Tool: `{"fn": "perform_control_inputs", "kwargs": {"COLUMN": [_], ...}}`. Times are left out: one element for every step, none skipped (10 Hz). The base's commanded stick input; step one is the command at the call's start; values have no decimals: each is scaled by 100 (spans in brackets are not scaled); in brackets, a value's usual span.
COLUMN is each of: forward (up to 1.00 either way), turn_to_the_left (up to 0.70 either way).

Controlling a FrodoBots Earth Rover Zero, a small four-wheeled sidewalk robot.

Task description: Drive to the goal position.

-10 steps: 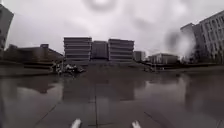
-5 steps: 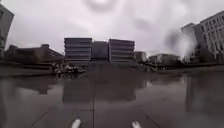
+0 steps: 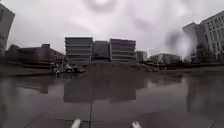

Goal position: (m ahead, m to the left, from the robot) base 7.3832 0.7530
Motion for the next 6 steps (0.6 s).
{"fn": "perform_control_inputs", "kwargs": {"forward": [70,70,70,70,70,70], "turn_to_the_left": [0,0,0,0,0,0]}}
